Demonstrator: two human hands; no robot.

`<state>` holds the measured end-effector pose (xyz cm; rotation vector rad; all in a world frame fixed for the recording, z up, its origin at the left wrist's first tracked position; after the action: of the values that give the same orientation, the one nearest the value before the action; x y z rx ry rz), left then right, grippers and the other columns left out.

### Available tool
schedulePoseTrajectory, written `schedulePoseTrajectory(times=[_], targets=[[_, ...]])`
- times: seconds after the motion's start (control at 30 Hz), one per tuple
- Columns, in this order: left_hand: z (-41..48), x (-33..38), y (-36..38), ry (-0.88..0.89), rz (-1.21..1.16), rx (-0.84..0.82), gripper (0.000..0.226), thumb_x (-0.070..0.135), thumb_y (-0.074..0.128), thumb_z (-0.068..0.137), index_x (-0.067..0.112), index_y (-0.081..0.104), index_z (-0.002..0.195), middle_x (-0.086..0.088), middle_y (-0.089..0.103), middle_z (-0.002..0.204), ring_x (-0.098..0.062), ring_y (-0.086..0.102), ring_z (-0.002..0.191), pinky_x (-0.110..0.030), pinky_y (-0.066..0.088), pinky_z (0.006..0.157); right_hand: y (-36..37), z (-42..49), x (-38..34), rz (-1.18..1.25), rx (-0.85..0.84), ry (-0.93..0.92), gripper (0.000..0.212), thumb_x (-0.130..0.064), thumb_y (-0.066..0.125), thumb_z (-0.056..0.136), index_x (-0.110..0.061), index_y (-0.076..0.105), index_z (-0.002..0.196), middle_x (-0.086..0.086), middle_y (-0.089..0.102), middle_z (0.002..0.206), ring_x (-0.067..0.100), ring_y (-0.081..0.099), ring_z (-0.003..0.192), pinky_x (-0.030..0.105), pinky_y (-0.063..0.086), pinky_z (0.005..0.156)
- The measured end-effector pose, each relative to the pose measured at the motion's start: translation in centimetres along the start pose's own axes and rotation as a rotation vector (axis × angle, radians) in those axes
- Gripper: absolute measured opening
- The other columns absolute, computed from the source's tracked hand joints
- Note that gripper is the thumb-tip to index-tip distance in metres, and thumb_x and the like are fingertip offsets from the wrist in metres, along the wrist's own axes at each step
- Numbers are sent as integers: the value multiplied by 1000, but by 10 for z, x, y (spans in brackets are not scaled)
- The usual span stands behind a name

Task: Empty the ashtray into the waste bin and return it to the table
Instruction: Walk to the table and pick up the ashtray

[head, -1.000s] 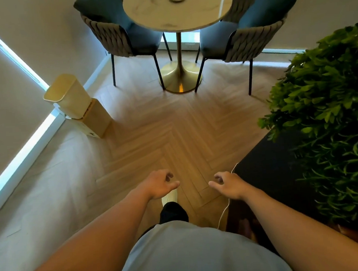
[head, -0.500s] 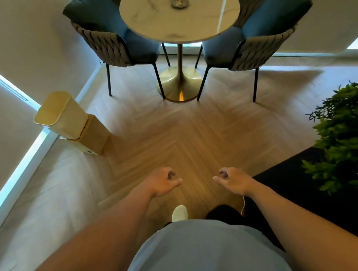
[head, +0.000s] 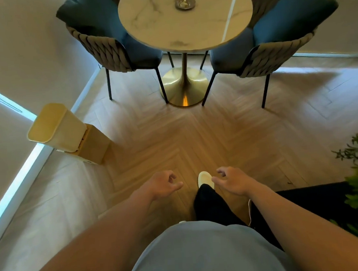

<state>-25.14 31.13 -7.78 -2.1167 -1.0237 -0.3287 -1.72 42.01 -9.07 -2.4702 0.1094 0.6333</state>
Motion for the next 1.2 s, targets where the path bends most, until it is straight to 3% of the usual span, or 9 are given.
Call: schedulePoseTrajectory(times=[0.23,0.57,0.8,1.2], targets=[[71,53,-56,-14,26,21,53,48,61,92,13,55,131,-4,61,123,-18,59,109,-36,50,97,-77,72,-6,9,-28,-16,69,-55,53,90,-16,40,145,9,47,148,26,47,133,41,42,107],[153,130,-134,20,-15,76,52,49,60,91,16,54,131,-3,62,123,-16,60,107,-37,51,96,-192,141,-27,-19,-25,-63,69,-55,54,90,-16,40,144,10,48,147,27,50,130,42,46,103],[214,133,-190,14,-18,69,50,50,63,89,19,56,128,-2,62,123,-18,61,108,-41,52,97,-243,195,-59,-38,-3,-71,69,-57,53,90,-18,39,145,9,45,150,27,48,132,42,45,104],[343,125,-336,63,-21,42,53,45,65,90,10,57,129,-9,64,122,-21,61,107,-33,50,93,-326,318,-161,-25,33,7,70,-61,51,87,-25,38,145,4,48,147,22,49,129,41,45,102]])
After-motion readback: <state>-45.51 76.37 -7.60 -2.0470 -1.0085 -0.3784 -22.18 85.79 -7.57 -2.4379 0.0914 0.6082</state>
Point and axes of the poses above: each hand's wrist, its own z-axis towards the middle knuckle, its own y-axis out of the palm, x = y × z, the point moved 4 cm from there along z, towards the middle knuckle
